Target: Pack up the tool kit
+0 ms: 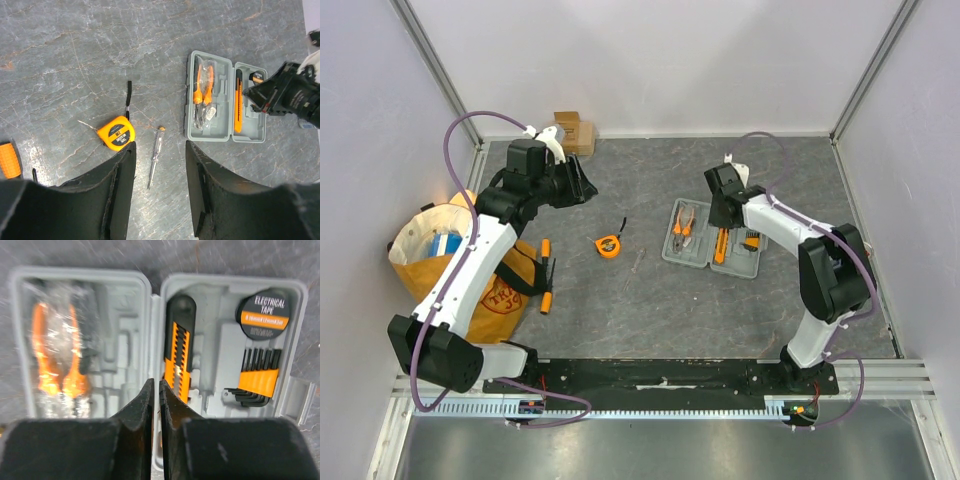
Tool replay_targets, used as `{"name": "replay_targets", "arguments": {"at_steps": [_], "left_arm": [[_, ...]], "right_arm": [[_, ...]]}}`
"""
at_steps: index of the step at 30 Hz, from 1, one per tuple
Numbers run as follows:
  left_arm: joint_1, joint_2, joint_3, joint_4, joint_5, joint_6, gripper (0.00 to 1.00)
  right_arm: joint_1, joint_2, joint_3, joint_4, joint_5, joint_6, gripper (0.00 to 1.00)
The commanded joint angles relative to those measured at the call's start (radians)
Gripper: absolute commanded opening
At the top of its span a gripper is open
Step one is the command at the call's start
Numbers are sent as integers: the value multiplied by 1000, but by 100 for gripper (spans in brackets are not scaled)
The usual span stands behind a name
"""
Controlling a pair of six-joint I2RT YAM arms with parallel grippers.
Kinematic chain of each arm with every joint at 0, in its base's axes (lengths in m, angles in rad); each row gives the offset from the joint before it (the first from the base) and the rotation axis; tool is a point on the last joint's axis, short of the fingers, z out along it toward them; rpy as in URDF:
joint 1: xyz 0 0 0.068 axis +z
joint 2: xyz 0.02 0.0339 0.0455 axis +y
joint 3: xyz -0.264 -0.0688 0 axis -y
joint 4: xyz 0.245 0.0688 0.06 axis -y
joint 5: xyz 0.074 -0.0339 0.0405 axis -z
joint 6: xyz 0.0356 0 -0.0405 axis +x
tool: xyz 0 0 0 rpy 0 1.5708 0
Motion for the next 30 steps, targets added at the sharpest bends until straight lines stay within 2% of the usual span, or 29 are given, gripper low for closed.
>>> {"name": "replay_targets", "arguments": {"at_steps": [1,8,14,22,30], "left_arm": [[-1,1,39,20,0,9,51],[-2,-9,-3,19,16,18,55],[-1,-62,-24,13,-33,8,56],[1,-222,-78,-7,-66,8,59],[-1,-380,-109,-38,-124,-2,62]], "right_arm": [[-1,-85,101,-17,0,11,14],[57,-123,96,-13,-92,35,27],[260,-65,127,-3,-84,144,45],[457,154,289,-57,-47,246,44],[489,252,335,-114,-1,329,46]]}}
